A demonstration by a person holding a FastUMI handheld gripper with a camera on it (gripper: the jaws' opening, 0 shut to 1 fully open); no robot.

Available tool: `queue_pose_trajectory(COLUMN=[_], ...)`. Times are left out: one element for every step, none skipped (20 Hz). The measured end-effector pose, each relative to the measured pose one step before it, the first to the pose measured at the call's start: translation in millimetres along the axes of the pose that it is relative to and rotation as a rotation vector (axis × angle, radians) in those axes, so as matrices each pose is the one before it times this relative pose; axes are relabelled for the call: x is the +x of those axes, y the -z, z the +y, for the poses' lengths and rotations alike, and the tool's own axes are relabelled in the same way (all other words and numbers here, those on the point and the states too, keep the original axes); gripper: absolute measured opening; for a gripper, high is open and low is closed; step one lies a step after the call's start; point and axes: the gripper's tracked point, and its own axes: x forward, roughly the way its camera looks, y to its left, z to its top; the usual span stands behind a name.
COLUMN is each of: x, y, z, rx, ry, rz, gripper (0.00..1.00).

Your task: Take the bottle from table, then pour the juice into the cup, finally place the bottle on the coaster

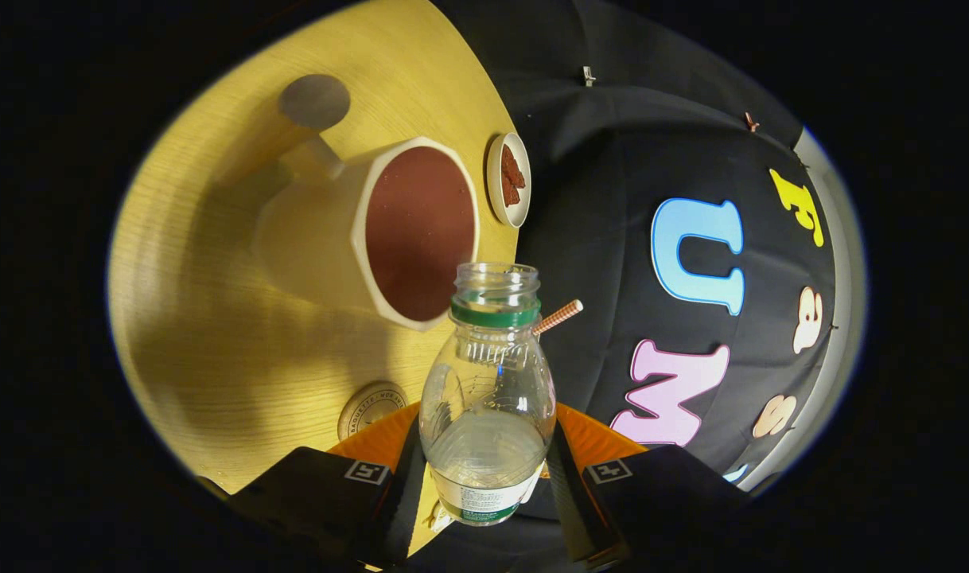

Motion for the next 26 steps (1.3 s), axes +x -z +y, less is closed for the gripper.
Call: queue_pose_trajectory(x=[-0.48, 1.39, 0.76, 0.06, 0.83, 1.66, 0.42, 0.74, 0.59, 0.9, 0.25, 0.19, 0.22, 1.97, -0.14, -0.34, 0.19, 1.04, -0.5, 0.56, 0.09, 0.36, -0.86, -1.69, 1.05, 1.06], y=[-1.95, -0.39, -0.27, 1.08, 1.58, 1.01, 2.69, 1.24, -1.94, 0.2, 0.6, -0.74, -0.57, 0.38, 0.01, -1.02, 1.41, 1.35, 0.2, 0.88, 0.31, -0.66, -0.13, -0.8, -1.65, -0.63], z=[-1.04, -1.16, -2.38, -0.3, 0.03, 2.68, -0.11, 0.89, -0.79, -1.6, -0.35, 0.06, -1.16, -1.04, -1.73, -0.27, -1.69, -1.37, -1.19, -0.42, -1.02, 0.49, -0.3, 0.52, -1.01, -1.06], rx=[-0.01451, -0.01727, -0.01587, -0.01143, -0.00997, -0.00911, -0.00813, -0.0083, -0.00799, -0.0092, -0.00713, -0.00816, -0.01178, -0.01171, -0.00821, -0.00742, -0.00792, -0.00707, -0.00705, -0.0047, -0.00364, -0.00561, -0.00826, -0.00889, -0.00982, -0.01366], ry=[0.00333, 0.0027, 0.00151, -0.00047, -0.00292, -0.00323, -0.0008, -0.00033, -0.00003, -0.00148, -0.00396, -0.00168, 0.00034, 0.00335, 0.00075, 0.00189, 0.00263, 0.00025, 0.00021, 0.00041, -0.00016, 0.00077, 0.00116, -0.00114, -0.00096, 0.00212], rz=[-0.00764, -0.00667, -0.00474, -0.00428, -0.00095, 0.00089, 0.00166, -0.00025, -0.00235, -0.00179, -0.00434, -0.00403, -0.00349, -0.00353, -0.00364, -0.00367, -0.00164, -0.00021, 0.00088, -0.00094, -0.0016, -0.00261, -0.00278, -0.00446, -0.00653, -0.00636], gripper=[0.74, 0.74, 0.74, 0.74, 0.74, 0.74, 0.74, 0.74, 0.74, 0.74, 0.74, 0.74, 0.74, 0.74, 0.74, 0.74, 0.74, 0.74, 0.74, 0.74, 0.74, 0.74, 0.74, 0.74, 0.74, 0.74])
